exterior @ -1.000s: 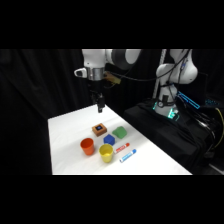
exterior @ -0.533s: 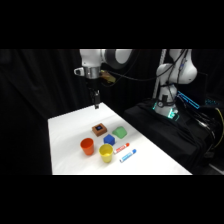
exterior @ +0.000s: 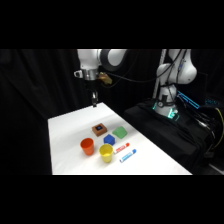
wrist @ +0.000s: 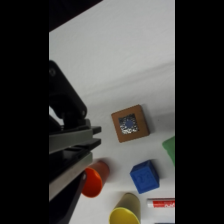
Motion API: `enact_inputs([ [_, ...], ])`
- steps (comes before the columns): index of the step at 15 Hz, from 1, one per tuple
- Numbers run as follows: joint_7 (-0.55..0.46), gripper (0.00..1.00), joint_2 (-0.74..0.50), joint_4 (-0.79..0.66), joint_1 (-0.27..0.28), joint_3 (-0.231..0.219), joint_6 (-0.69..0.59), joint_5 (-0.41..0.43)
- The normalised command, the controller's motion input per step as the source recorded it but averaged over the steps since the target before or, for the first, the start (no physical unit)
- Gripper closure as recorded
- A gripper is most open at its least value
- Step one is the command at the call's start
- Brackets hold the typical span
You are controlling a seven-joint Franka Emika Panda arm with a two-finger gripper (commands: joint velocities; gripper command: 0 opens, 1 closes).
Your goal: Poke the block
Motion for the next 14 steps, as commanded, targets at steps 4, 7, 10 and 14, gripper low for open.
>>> enact_inputs([
  [4,-0.08,0.97,0.17,0.04,-0.041,-0.02,0.26,0.169],
  [7,-0.11,0.97,0.2,0.01,-0.054,-0.022,0.31,0.171],
  [10,-0.12,0.97,0.18,-0.01,-0.053,-0.019,0.29,0.155],
  [14,-0.1,0.97,0.19,-0.01,-0.032,-0.006,0.29,0.136],
])
